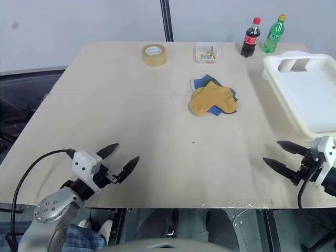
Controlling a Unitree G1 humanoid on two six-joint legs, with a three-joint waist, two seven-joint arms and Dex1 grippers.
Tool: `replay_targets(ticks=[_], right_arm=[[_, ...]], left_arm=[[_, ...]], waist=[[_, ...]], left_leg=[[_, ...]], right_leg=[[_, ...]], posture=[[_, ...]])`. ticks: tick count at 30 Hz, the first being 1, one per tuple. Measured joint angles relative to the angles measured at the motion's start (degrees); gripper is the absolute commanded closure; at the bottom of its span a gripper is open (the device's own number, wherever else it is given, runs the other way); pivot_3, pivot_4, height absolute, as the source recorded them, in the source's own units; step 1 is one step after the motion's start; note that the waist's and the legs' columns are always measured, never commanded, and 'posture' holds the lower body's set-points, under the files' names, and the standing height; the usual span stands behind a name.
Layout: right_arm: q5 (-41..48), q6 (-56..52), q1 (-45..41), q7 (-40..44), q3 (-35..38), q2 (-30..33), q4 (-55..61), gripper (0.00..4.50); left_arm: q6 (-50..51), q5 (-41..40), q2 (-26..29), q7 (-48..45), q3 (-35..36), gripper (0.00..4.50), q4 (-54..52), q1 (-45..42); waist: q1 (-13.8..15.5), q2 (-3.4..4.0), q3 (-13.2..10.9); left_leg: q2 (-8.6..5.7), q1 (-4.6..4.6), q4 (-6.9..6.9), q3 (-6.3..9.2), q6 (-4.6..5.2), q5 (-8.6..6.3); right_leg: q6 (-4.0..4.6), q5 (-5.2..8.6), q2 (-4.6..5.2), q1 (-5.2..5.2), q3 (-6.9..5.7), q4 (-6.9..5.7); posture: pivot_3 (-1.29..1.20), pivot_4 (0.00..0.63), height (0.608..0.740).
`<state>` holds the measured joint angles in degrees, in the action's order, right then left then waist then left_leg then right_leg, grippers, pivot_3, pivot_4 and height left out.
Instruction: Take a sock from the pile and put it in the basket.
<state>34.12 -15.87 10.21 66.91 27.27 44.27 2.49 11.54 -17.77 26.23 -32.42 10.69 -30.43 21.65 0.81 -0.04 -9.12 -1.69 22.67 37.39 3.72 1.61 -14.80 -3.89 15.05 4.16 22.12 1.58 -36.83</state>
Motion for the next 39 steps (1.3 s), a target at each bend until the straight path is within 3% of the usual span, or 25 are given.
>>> replay_targets(ticks=[8, 16, 21, 28, 31, 35, 39], right_arm=[[-1.0, -0.1, -5.2, -3.7, -5.1, -2.4, 3.4, 0.0], [-19.7, 2.2, -26.7, -17.8, -27.1, -11.4, 4.6, 0.0], [-31.7, 5.6, -41.3, -27.4, -35.6, -18.6, -9.4, 0.0], [-39.5, 13.4, -45.0, -31.6, -40.9, -22.8, -21.5, 0.0], [-40.9, 15.5, -46.1, -32.4, -41.3, -24.0, -24.2, 0.9], [-42.1, 17.6, -46.4, -32.5, -42.0, -24.6, -26.1, 2.93], [-42.7, 18.9, -47.1, -33.2, -42.0, -25.2, -26.9, 4.46]], left_arm=[[-0.3, -1.7, 0.6, -1.5, 0.3, 0.06, 0.0, -0.7], [0.6, -8.5, 3.8, -8.0, 1.4, 0.06, -1.1, 0.6], [0.0, -8.4, 4.7, -8.5, 2.7, 0.06, -0.5, -0.1], [-0.2, -8.3, 4.6, -8.3, 3.0, 0.06, -0.4, 0.4], [-0.5, -8.3, 4.2, -7.6, 3.1, 0.0, -0.4, 1.2], [-0.7, -8.3, 4.0, -7.3, 3.6, 0.0, -0.4, 1.8], [-0.9, -8.2, 3.6, -7.2, 3.6, 0.0, -0.4, 2.0]], waist=[[-0.2, 0.03, 0.0], [-1.2, 0.01, 0.0], [-1.4, -0.07, 0.0], [-1.7, -0.08, 0.0], [-1.9, -0.09, 0.0], [-1.8, -0.1, 0.0], [-1.8, -0.1, 0.0]], left_leg=[[0.02, -0.03, 0.0, -0.04, 0.0, 0.0], [-0.04, 0.02, 0.01, 0.0, -0.05, 0.03], [-0.06, 0.06, 0.01, 0.0, -0.31, 0.18], [-0.07, 0.19, -0.06, -0.12, -0.32, 0.18], [-0.06, 0.13, -0.06, -0.15, -0.31, 0.18], [-0.07, 0.04, 0.01, -0.13, -0.2, 0.11], [-0.07, -0.03, 0.02, -0.12, -0.22, 0.13]], right_leg=[[0.0, -0.01, -0.04, 0.01, 0.03, -0.04], [0.01, -0.02, -0.06, 0.11, -0.01, -0.13], [0.02, -0.04, -0.09, 0.22, -0.02, -0.22], [0.03, -0.03, -0.1, 0.45, 0.1, -0.32], [0.03, -0.03, -0.11, 0.5, 0.15, -0.54], [0.05, -0.03, -0.11, 0.52, 0.15, -0.83], [0.06, -0.02, -0.14, 0.52, 0.16, -0.94]], posture=[[0.0, 0.15, 0.738], [0.0, 0.15, 0.738], [0.0, 0.15, 0.738], [0.0, 0.15, 0.738], [0.0, 0.15, 0.738], [0.0, 0.15, 0.738], [0.0, 0.15, 0.738]])
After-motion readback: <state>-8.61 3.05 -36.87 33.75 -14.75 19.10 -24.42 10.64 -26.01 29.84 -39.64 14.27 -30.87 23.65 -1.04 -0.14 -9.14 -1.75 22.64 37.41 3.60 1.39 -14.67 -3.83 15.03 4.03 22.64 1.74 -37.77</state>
